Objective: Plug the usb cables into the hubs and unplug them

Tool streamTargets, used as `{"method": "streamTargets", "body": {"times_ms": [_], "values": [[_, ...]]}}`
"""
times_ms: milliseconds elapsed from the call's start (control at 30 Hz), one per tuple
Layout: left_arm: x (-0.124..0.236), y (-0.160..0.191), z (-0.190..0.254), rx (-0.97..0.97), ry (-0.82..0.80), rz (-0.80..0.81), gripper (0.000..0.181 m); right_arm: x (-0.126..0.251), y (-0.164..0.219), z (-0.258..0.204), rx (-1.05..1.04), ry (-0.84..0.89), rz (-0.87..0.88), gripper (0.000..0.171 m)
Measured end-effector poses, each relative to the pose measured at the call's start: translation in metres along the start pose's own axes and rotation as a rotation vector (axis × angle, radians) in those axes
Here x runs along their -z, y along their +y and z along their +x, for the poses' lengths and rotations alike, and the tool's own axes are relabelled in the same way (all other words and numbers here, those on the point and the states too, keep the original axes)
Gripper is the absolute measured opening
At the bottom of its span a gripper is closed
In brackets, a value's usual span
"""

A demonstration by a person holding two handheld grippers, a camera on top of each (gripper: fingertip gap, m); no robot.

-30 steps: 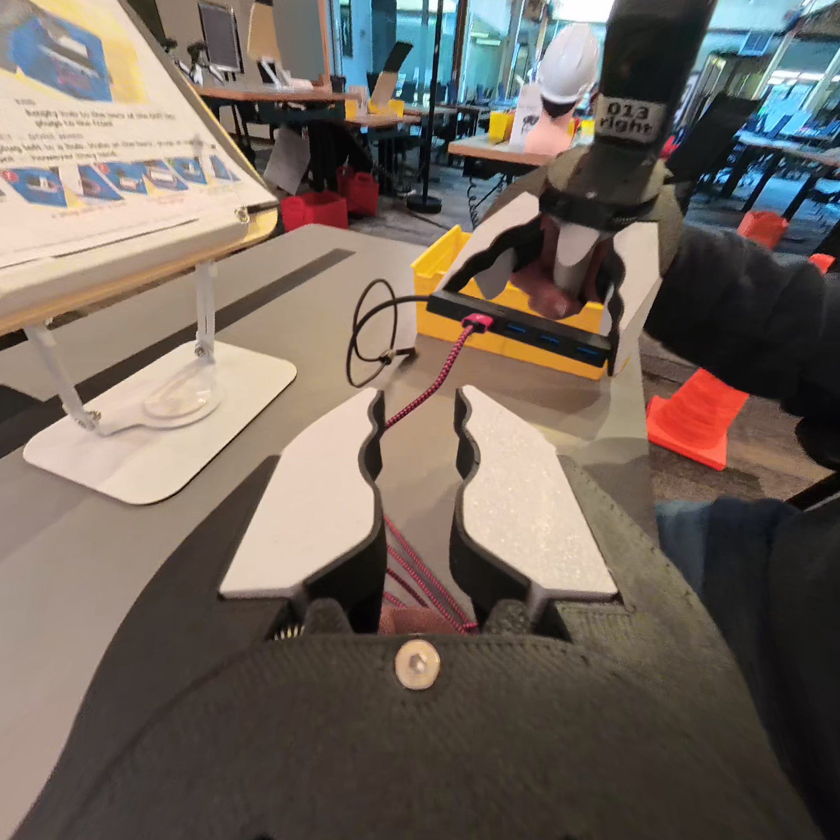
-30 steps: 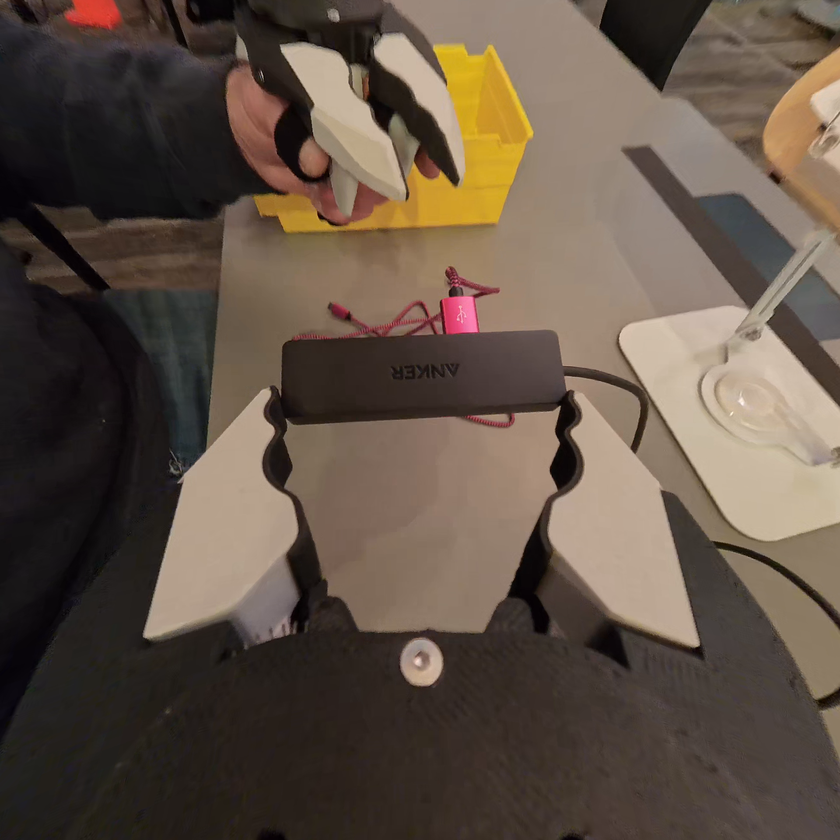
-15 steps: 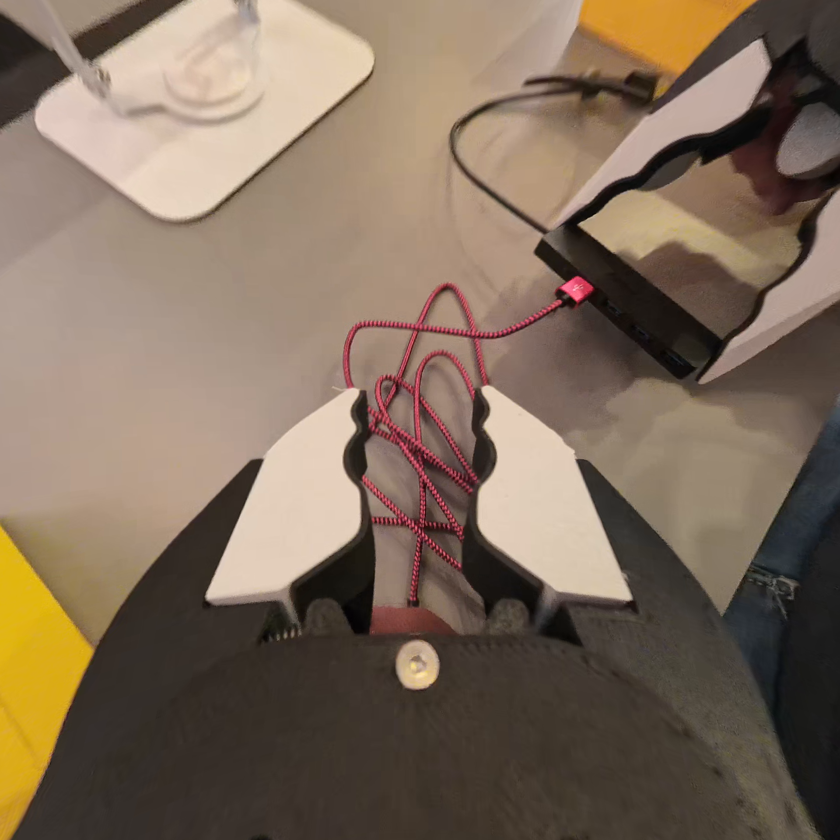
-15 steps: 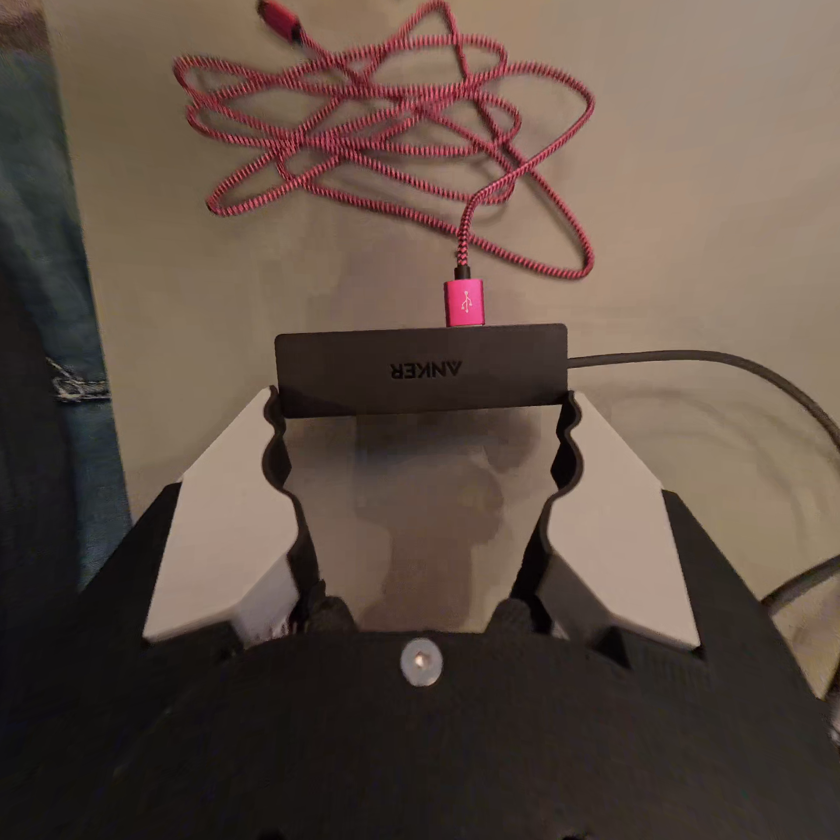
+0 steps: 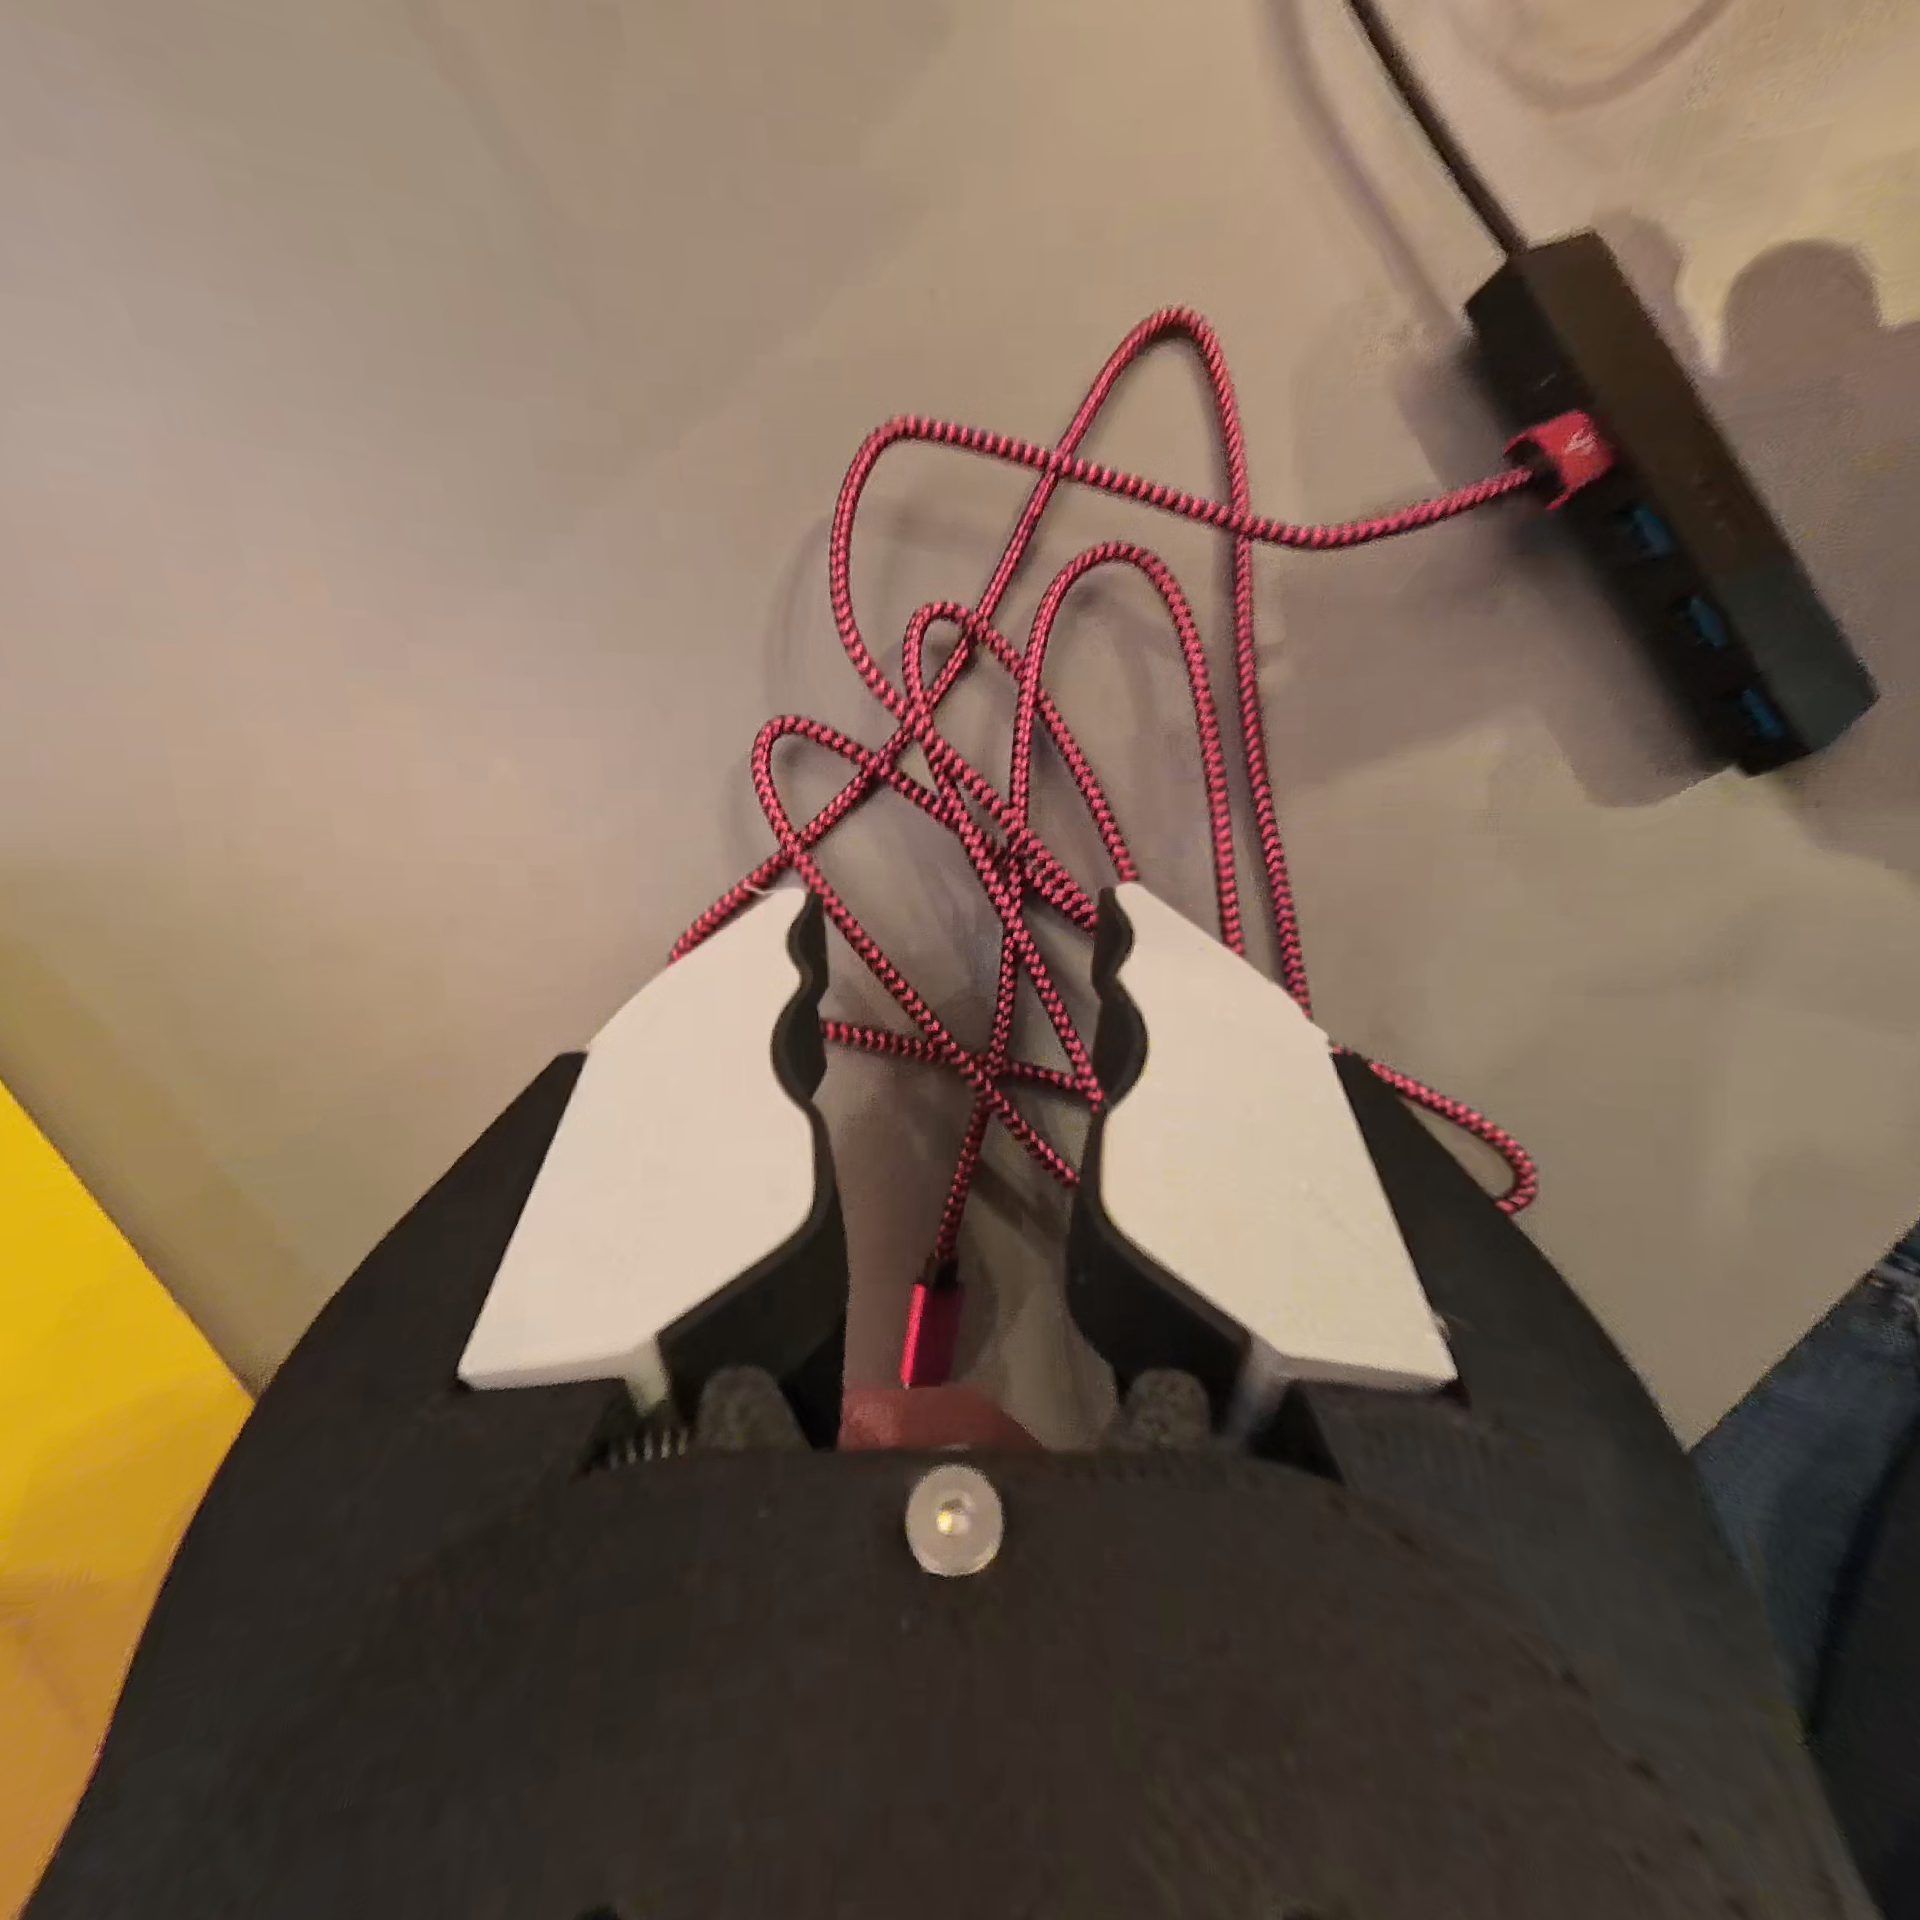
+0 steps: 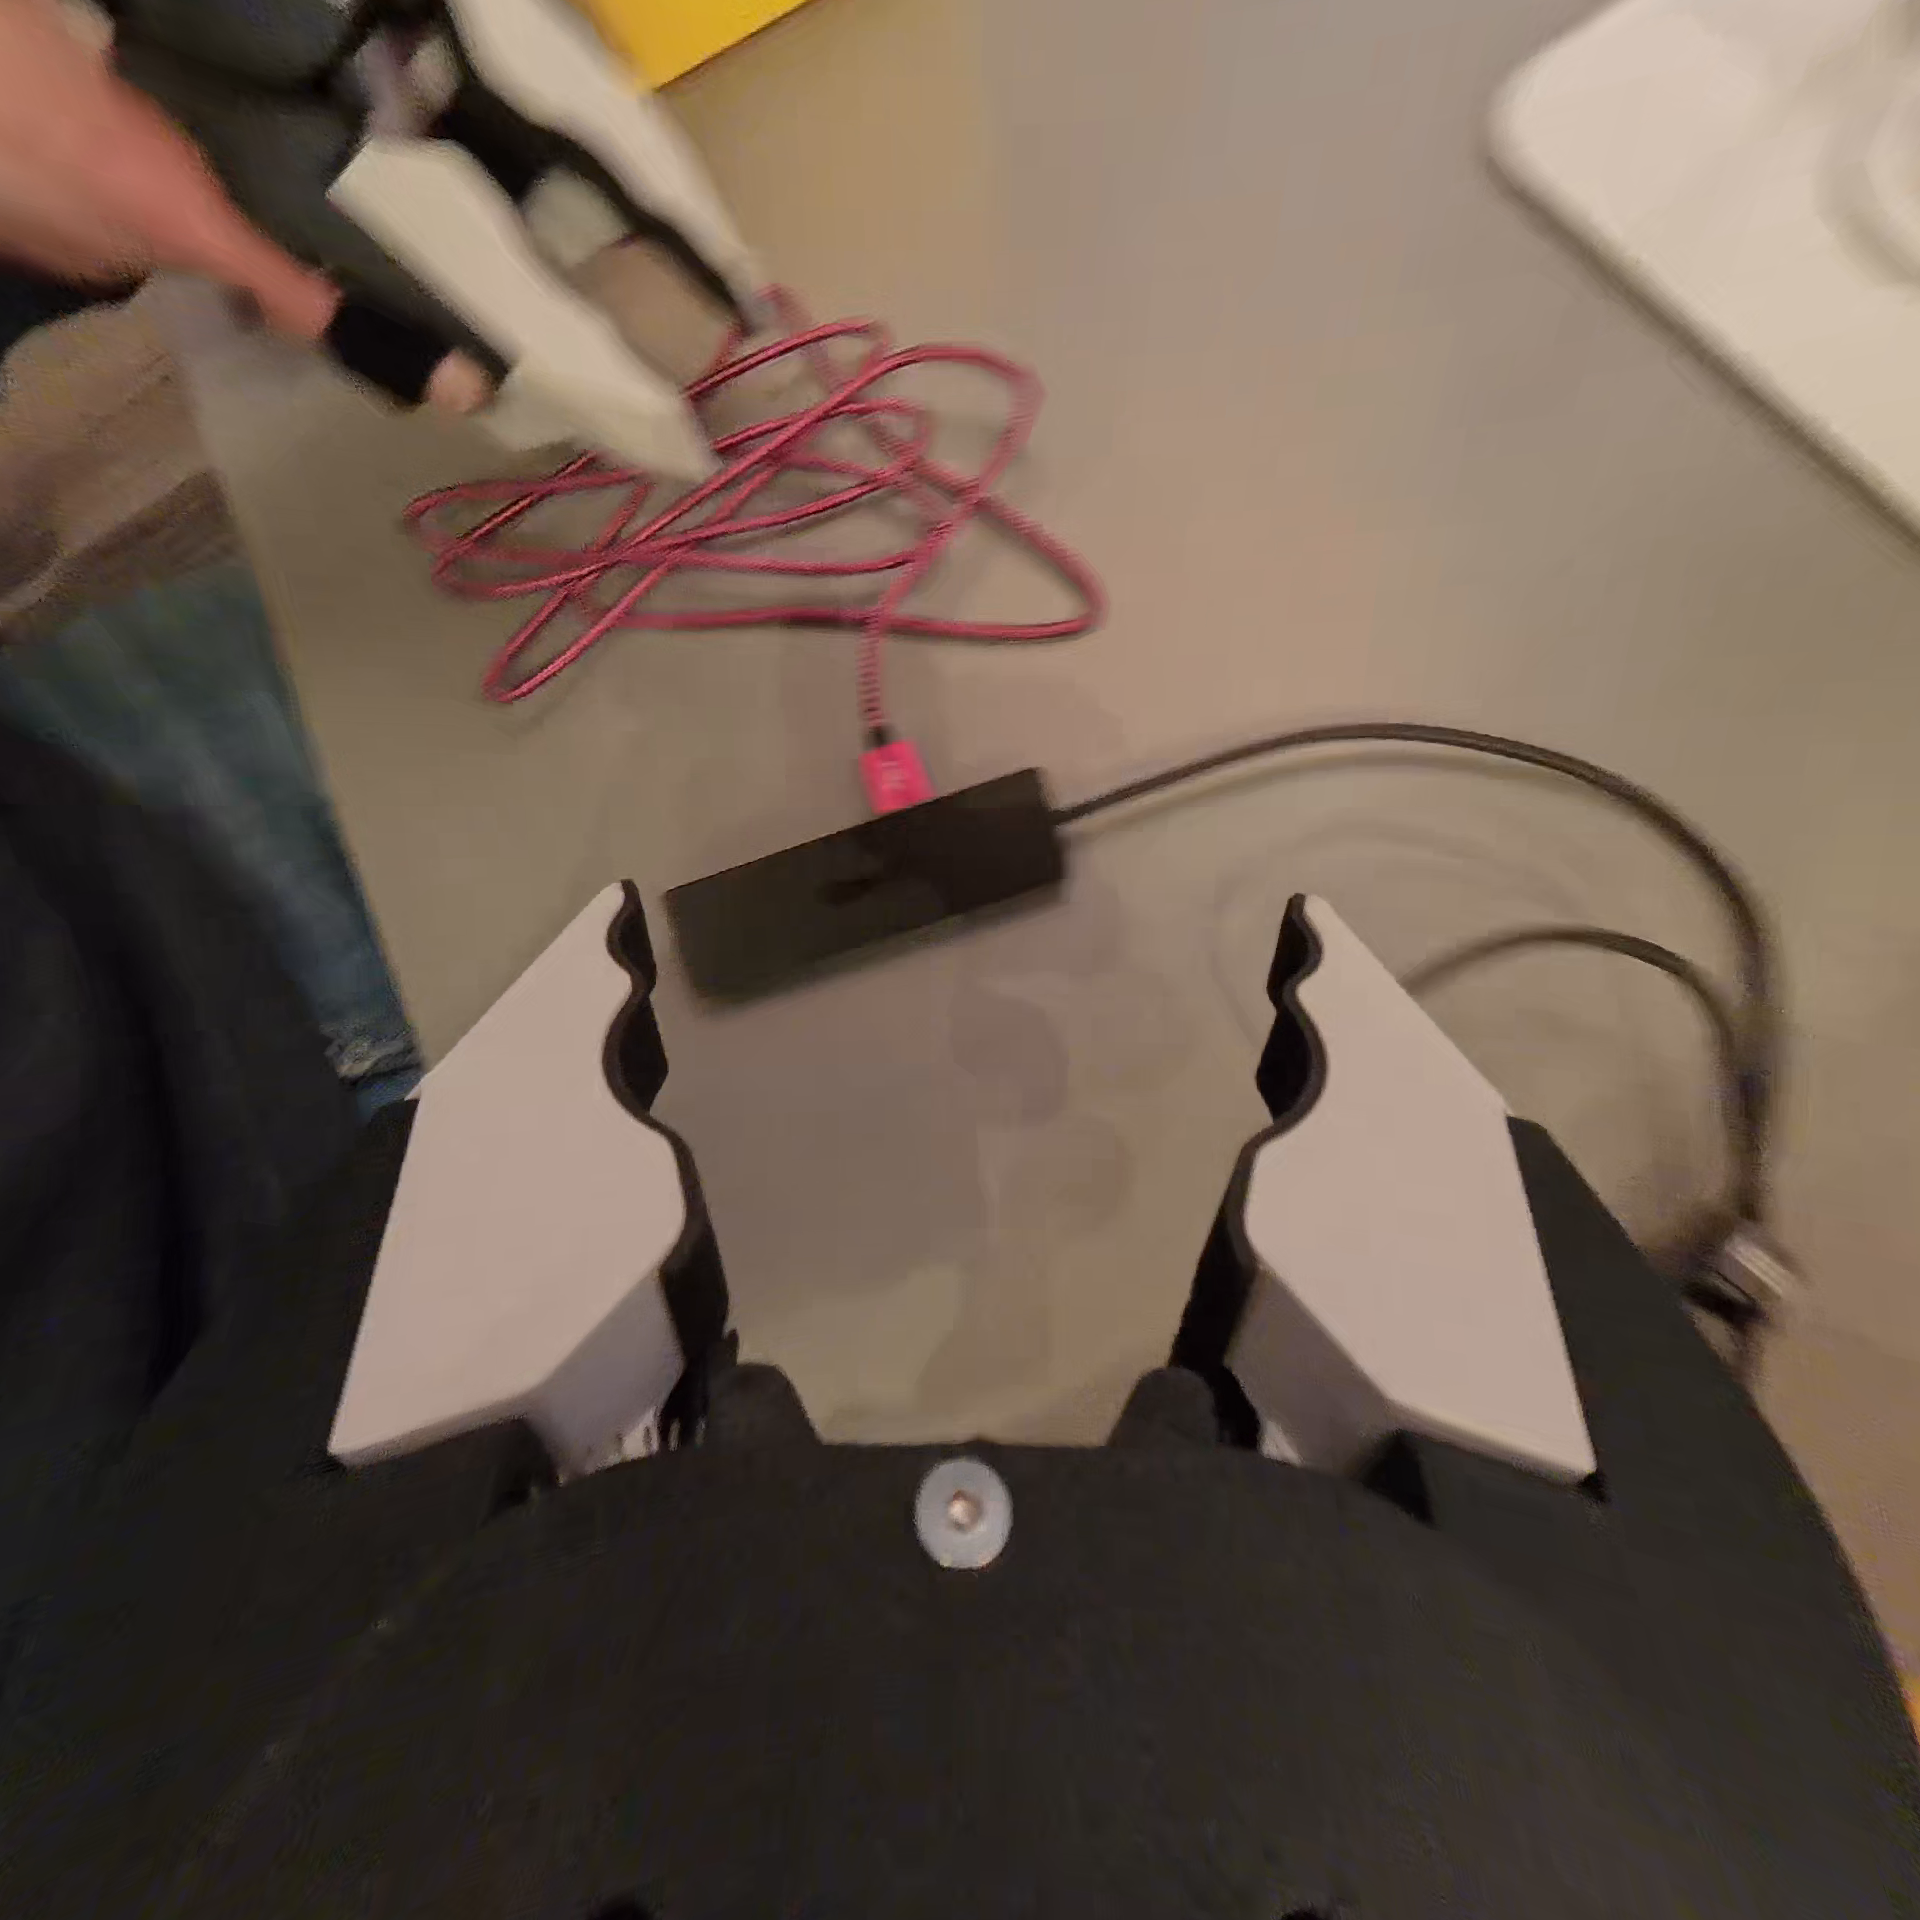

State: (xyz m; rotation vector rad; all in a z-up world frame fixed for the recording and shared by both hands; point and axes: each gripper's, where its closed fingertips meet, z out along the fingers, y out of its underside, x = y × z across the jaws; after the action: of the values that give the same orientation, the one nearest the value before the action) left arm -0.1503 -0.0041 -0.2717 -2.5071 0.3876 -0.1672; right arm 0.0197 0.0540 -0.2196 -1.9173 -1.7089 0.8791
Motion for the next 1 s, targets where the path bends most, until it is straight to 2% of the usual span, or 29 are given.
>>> {"method": "streamTargets", "body": {"times_ms": [67, 133, 267, 333, 400, 733, 1000], "values": [[-0.002, 0.006, 0.002, 0.025, 0.021, -0.018, 0.048, 0.018, -0.005, 0.034, -0.099, 0.133, 0.024, 0.116], [-0.003, 0.008, 0.002, 0.050, 0.032, -0.026, 0.048, 0.025, 0.012, 0.072, -0.190, 0.257, -0.036, 0.127], [-0.003, 0.009, 0.006, 0.060, 0.045, -0.038, 0.044, 0.010, 0.050, 0.105, -0.306, 0.297, -0.166, 0.124], [-0.004, 0.010, 0.009, 0.060, 0.057, -0.046, 0.039, -0.002, 0.052, 0.098, -0.340, 0.233, -0.164, 0.120], [-0.005, 0.011, 0.012, 0.082, 0.074, -0.049, 0.037, -0.012, 0.048, 0.085, -0.345, 0.184, -0.146, 0.125], [-0.018, -0.004, 0.047, 0.110, 0.137, -0.010, 0.029, -0.050, 0.005, 0.011, -0.390, -0.091, -0.027, 0.104], [-0.027, -0.018, 0.080, 0.126, 0.216, 0.025, 0.025, -0.072, -0.009, -0.017, -0.377, -0.148, -0.014, 0.086]]}}
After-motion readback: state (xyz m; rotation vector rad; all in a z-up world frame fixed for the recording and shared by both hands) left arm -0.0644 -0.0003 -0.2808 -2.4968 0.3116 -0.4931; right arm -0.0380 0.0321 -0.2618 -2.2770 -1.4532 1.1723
